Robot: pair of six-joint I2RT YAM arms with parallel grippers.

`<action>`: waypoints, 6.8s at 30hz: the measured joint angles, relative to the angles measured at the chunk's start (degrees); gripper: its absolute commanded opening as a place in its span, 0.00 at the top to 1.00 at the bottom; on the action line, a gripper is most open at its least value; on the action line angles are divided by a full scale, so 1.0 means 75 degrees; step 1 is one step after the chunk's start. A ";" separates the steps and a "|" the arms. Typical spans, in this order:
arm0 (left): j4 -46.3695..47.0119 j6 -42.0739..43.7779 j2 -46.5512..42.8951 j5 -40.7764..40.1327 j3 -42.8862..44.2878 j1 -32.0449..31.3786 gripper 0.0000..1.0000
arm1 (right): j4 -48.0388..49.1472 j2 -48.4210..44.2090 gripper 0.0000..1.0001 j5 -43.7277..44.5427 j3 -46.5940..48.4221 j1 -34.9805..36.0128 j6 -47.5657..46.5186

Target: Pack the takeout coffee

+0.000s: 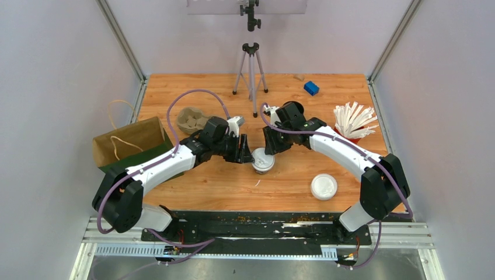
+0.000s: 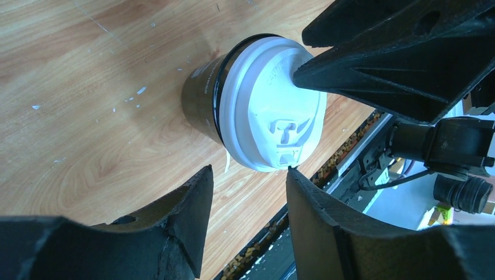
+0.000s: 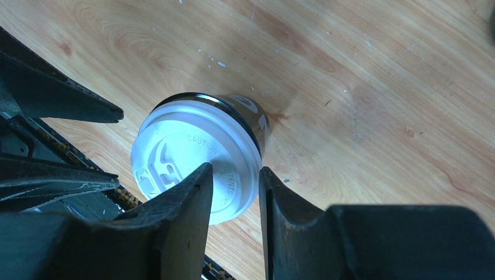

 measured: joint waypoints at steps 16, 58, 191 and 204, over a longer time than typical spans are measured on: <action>-0.0070 0.0152 0.0280 -0.0315 0.0125 0.0000 0.39 | 0.0230 0.0050 0.65 0.0006 0.0000 0.0000 0.0029; 0.0009 0.0688 0.0831 -0.0219 0.0597 0.0000 0.55 | 0.0131 -0.0248 0.66 -0.0219 0.0055 -0.0012 0.0210; 0.0455 0.1629 0.1343 0.0391 0.0737 -0.0015 0.55 | 0.4077 -0.0612 0.69 -0.4520 -0.3462 -0.2215 0.1550; 0.0577 0.1690 0.1434 0.0647 0.0781 -0.0003 0.53 | 0.1923 -0.1099 0.58 -0.3433 -0.2084 -0.2229 0.1093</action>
